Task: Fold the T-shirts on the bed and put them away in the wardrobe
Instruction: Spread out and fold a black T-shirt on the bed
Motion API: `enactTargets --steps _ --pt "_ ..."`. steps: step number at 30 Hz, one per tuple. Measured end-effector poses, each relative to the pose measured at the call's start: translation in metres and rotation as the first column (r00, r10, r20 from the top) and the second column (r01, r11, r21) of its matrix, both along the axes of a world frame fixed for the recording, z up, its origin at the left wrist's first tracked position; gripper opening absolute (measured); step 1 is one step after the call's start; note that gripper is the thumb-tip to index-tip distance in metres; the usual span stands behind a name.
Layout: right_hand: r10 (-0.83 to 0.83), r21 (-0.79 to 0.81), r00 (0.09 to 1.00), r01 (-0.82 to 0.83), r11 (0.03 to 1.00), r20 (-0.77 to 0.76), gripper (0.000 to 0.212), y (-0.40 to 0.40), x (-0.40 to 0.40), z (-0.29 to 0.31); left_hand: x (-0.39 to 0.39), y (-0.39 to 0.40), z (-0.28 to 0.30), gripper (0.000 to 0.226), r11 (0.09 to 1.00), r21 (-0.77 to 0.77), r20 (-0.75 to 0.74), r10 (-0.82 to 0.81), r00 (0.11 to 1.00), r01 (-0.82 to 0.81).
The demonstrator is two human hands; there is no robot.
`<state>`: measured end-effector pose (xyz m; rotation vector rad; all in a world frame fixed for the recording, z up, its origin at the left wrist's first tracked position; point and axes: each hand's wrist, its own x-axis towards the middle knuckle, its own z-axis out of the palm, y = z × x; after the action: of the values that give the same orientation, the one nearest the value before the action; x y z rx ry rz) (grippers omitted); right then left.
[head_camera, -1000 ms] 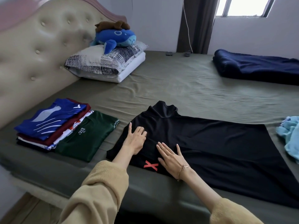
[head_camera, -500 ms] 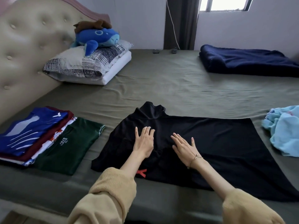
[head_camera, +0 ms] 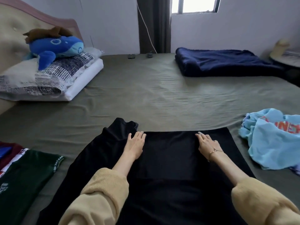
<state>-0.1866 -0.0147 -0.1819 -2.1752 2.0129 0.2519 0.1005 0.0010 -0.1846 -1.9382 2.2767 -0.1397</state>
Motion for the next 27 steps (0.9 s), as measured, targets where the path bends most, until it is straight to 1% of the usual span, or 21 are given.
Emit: enactTargets --steps 2,4,6,8,9,10,11,12,13,15,16,19,21,23,24,25,27 --pt "-0.013 0.029 0.999 0.012 1.000 0.031 0.068 -0.013 -0.006 0.001 0.005 -0.008 0.001 0.067 0.999 0.023 0.081 0.025 0.996 -0.026" --pt "-0.015 0.049 0.998 0.011 0.999 0.066 0.076 -0.025 -0.013 0.001 0.007 -0.015 -0.001 0.068 0.997 0.040 0.129 0.062 0.990 -0.067" --pt "0.006 0.028 1.000 -0.007 1.000 0.023 0.079 -0.032 -0.015 0.004 0.010 -0.017 -0.003 0.067 0.996 0.017 0.184 0.082 0.979 -0.086" --pt "0.018 -0.012 0.996 -0.019 1.000 -0.088 0.074 -0.033 -0.016 0.006 0.010 -0.016 -0.004 0.066 0.994 0.000 0.228 0.103 0.968 -0.105" --pt "0.023 -0.051 0.990 -0.030 0.998 -0.141 0.066 -0.032 -0.017 0.006 0.010 -0.015 -0.004 0.065 0.993 -0.006 0.236 0.119 0.964 -0.121" --pt "0.029 -0.116 0.985 -0.049 0.992 -0.168 0.053 -0.031 -0.018 0.004 0.009 -0.013 -0.004 0.064 0.991 -0.014 0.241 0.134 0.961 -0.135" --pt "0.036 -0.216 0.984 -0.074 0.973 -0.175 0.037 -0.027 -0.019 0.002 0.008 -0.009 -0.003 0.062 0.990 -0.026 0.249 0.144 0.958 -0.142" --pt "0.057 -0.322 0.985 -0.107 0.941 -0.160 0.027 -0.022 -0.021 -0.001 0.008 -0.006 -0.001 0.059 0.989 -0.047 0.257 0.147 0.955 -0.140" --pt "0.088 -0.351 0.983 -0.141 0.926 -0.161 0.031 -0.016 -0.022 -0.002 0.009 -0.003 0.000 0.055 0.989 -0.073 0.261 0.146 0.954 -0.132" --pt "0.140 -0.423 0.969 -0.216 0.880 -0.202 0.049 -0.005 -0.032 -0.005 0.012 0.004 0.004 0.048 0.987 -0.110 0.265 0.144 0.953 -0.118" --pt "0.150 -0.439 0.964 -0.235 0.867 -0.219 0.050 0.000 -0.036 -0.007 0.014 0.007 0.005 0.047 0.987 -0.122 0.273 0.137 0.952 -0.107" --pt "0.162 -0.489 0.942 -0.293 0.821 -0.292 0.042 0.019 -0.044 -0.007 0.021 0.022 0.009 0.046 0.993 -0.116 0.337 0.066 0.939 -0.028" --pt "0.141 -0.475 0.948 -0.268 0.838 -0.285 0.045 0.028 -0.051 -0.008 0.024 0.033 0.010 0.043 0.997 -0.076 0.373 -0.002 0.928 0.033" --pt "0.128 -0.449 0.957 -0.237 0.862 -0.260 0.053 0.038 -0.058 -0.011 0.024 0.045 0.014 0.042 0.997 -0.028 0.401 -0.049 0.915 0.066" --pt "0.117 -0.449 0.960 -0.224 0.865 -0.253 0.052 0.042 -0.060 -0.013 0.024 0.049 0.017 0.041 0.997 -0.009 0.415 -0.064 0.908 0.075" --pt "0.105 -0.438 0.958 -0.217 0.873 -0.265 0.048 0.046 -0.060 -0.013 0.023 0.052 0.020 0.039 0.996 0.009 0.424 -0.080 0.902 0.085" --pt "0.085 -0.395 0.962 -0.187 0.900 -0.261 0.031 0.060 -0.061 -0.012 0.019 0.061 0.027 0.038 0.995 0.044 0.437 -0.099 0.894 0.089"
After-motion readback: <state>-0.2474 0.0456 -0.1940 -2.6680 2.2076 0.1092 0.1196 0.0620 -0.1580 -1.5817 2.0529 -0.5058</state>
